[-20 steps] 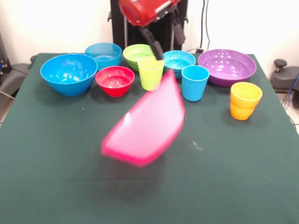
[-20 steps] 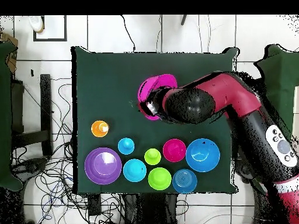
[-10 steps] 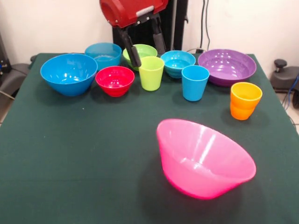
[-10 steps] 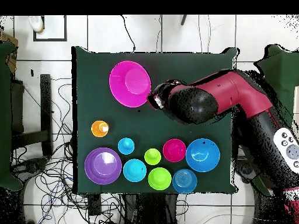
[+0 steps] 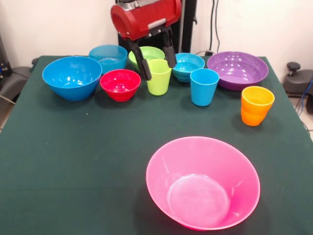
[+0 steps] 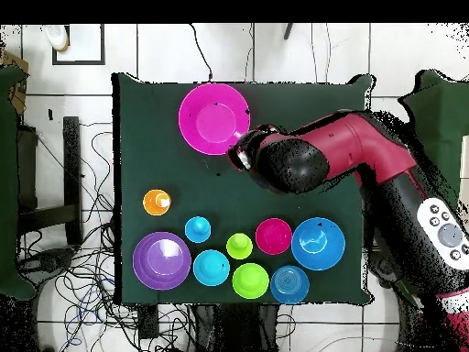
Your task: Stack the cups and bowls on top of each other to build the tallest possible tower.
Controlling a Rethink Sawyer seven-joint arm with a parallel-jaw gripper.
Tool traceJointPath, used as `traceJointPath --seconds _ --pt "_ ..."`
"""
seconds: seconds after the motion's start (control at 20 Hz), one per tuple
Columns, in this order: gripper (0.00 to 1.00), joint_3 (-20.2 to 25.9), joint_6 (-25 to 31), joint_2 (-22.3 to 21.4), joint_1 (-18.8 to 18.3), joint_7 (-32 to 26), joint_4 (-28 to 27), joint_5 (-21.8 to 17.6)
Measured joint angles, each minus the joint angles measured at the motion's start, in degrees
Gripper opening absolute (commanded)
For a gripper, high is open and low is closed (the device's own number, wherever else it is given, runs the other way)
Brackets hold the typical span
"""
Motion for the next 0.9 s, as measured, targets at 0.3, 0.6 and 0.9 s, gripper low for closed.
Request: traceJointPath --seconds 0.3,0.6,0.9 --pt "1.00 -5.28 -2.91 -1.31 4.59 0.71 -0.02 -0.04" --pt "1.00 -10.39 -4.35 -1.44 9.80 1.55 -1.07 0.13" --pt "1.00 -13.43 -4.35 -1.41 12.84 1.55 -3.96 0.51"
